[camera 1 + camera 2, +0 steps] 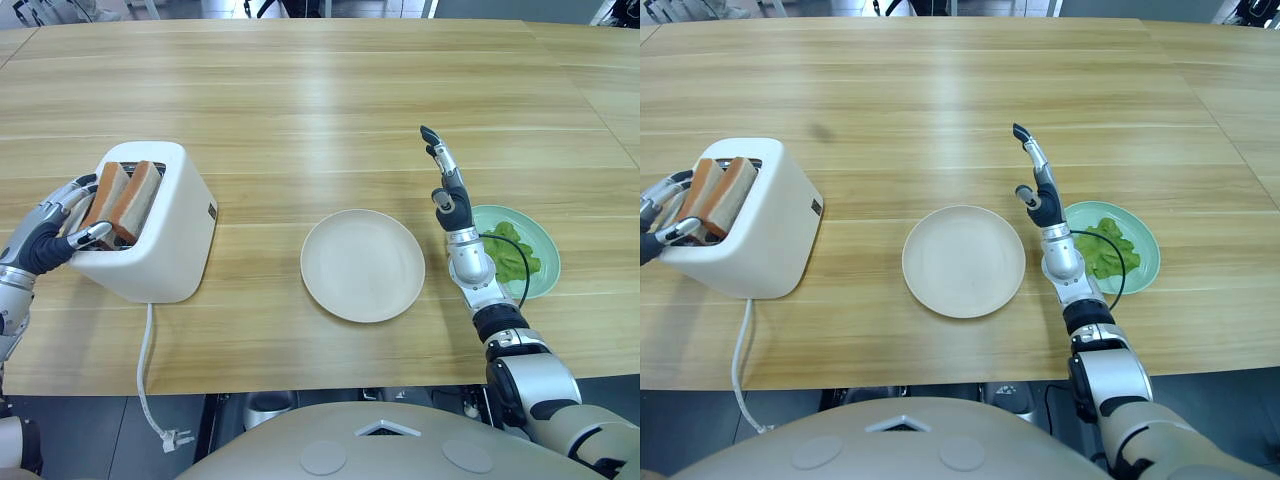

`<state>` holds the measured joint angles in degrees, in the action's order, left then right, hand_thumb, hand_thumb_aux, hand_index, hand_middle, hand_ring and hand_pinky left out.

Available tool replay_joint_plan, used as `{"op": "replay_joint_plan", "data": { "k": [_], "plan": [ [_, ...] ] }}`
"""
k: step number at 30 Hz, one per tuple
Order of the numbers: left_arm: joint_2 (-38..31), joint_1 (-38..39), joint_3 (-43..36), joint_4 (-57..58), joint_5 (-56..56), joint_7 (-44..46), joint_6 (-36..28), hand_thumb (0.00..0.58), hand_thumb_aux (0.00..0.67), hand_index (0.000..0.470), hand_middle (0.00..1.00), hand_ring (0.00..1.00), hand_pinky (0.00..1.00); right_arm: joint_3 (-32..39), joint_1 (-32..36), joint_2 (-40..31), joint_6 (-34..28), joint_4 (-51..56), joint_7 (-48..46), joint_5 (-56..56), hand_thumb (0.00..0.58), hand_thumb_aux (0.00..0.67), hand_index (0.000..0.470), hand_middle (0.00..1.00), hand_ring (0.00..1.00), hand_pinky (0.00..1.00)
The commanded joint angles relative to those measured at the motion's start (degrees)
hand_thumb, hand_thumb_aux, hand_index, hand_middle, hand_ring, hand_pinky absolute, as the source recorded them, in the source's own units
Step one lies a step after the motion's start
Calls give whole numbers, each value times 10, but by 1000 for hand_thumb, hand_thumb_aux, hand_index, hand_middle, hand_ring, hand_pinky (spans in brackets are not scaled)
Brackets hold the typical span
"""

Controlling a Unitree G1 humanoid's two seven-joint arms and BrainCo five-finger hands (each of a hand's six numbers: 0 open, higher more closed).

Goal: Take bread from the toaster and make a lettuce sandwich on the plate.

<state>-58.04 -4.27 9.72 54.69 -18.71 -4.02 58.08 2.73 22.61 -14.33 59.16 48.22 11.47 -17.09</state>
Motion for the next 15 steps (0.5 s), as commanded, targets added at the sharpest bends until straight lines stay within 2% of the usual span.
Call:
{"op": "replay_joint_plan", "data": {
  "k": [1, 2, 3, 5, 7, 10, 11, 12, 13, 14, 15],
  "plan": [
    [-3, -1, -25, 15, -29, -11, -7, 509, 436, 299, 0, 0, 0, -4, -4, 0, -6, -10, -7, 11, 0, 0, 0, 0, 0, 0],
    [-4, -1, -26, 16, -29, -15, -6, 536, 486, 334, 0, 0, 0, -4, -4, 1, -6, -10, -8, 12, 0, 0, 0, 0, 0, 0],
    [-5, -2, -27, 16, -30, -18, -4, 536, 486, 334, 0, 0, 0, -4, -4, 1, -6, -9, -9, 13, 0, 0, 0, 0, 0, 0],
    [-6, -3, -27, 17, -29, -24, 1, 576, 612, 420, 0, 0, 0, -4, -5, 1, -6, -9, -10, 15, 0, 0, 0, 0, 0, 0],
    [-7, -5, -26, 17, -26, -28, 7, 580, 670, 460, 0, 0, 0, -3, -5, 1, -6, -9, -12, 17, 0, 0, 0, 0, 0, 0],
    [-9, -5, -28, 15, -24, -29, 9, 580, 670, 460, 0, 0, 0, -4, -5, 1, -6, -8, -13, 19, 0, 0, 0, 0, 0, 0],
    [-9, -5, -29, 14, -21, -24, 9, 564, 560, 384, 0, 0, 0, -4, -5, 1, -6, -7, -14, 20, 0, 0, 0, 0, 0, 0],
    [-8, -5, -29, 15, -16, -19, 9, 485, 399, 274, 0, 0, 0, -4, -5, 1, -5, -6, -14, 20, 0, 0, 0, 0, 0, 0],
    [-6, -4, -28, 16, -8, -13, 11, 209, 134, 92, 0, 0, 0, -5, -5, 1, -5, -5, -15, 21, 0, 0, 0, 0, 0, 0],
    [-5, -3, -28, 18, 0, -5, 15, 0, 0, 0, 0, 0, 0, -5, -5, 1, -5, -3, -16, 21, 0, 0, 0, 0, 0, 0],
    [-3, -4, -27, 19, 9, 4, 17, 0, 0, 0, 0, 0, 0, -6, -6, 1, -5, -4, -16, 21, 0, 0, 0, 0, 0, 0]
  ]
}}
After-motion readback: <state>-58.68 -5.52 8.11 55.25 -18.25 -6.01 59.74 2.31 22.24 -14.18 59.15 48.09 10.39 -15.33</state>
